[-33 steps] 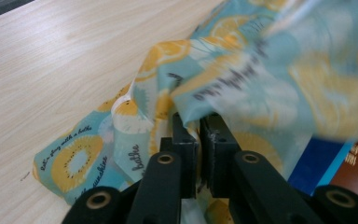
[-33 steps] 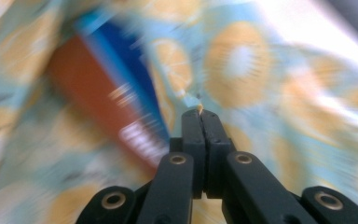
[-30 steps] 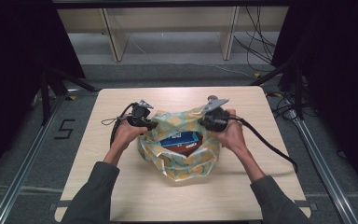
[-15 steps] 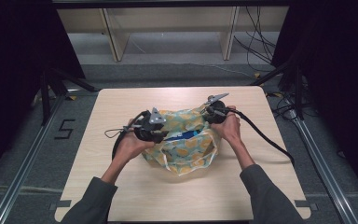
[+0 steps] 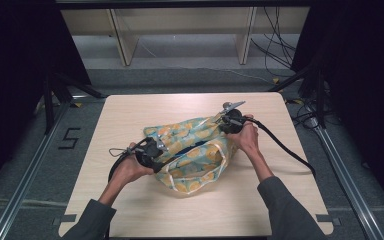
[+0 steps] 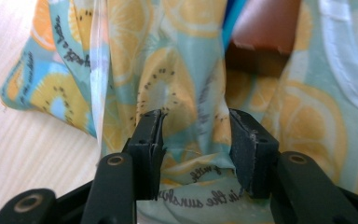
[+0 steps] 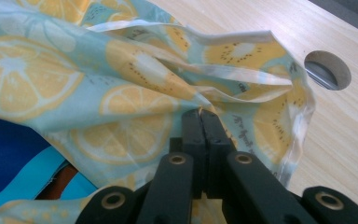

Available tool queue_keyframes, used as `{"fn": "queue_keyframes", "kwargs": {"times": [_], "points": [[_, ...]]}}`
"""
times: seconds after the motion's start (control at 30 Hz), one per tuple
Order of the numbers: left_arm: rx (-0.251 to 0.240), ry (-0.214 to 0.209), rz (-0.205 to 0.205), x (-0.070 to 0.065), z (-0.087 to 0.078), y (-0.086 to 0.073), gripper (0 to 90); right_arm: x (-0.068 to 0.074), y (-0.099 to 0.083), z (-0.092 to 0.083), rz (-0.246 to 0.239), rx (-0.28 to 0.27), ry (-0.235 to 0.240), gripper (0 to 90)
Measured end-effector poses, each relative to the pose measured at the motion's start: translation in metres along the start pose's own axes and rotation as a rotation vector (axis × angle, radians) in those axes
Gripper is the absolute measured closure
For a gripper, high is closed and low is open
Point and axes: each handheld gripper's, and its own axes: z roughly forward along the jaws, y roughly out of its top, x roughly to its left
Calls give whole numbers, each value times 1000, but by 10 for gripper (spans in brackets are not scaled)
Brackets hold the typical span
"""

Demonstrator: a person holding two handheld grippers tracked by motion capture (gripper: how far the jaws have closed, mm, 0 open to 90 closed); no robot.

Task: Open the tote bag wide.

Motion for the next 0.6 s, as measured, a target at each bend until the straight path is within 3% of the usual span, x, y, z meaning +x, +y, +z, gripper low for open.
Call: {"fn": "queue_keyframes", "kwargs": {"times": [0.17,0.23,0.3,0.33,0.37,0.4,0.43,0.5,0.57,0.6], "points": [[-94,65,-6,-8,-6,11,542,1,-1,-1,-3,2,7,900],[-80,62,14,-7,-6,17,550,0,0,-2,-12,6,12,900],[-81,61,20,-4,-3,21,625,0,0,-1,-6,-15,0,900],[-95,68,14,-1,-3,22,712,0,0,-2,3,-19,9,900],[-134,68,-17,3,-2,23,819,1,0,-3,14,-17,20,900],[-153,58,-48,8,-1,24,861,1,0,-4,14,-19,20,900],[-163,54,-69,13,-1,25,876,1,0,-6,6,-5,28,885],[-186,24,-115,24,-1,28,882,3,0,-11,27,-52,40,774],[-186,13,-133,34,-1,29,884,5,2,-22,55,-95,73,667],[-192,3,-131,40,-1,30,884,6,4,-31,40,-113,75,635]]}}
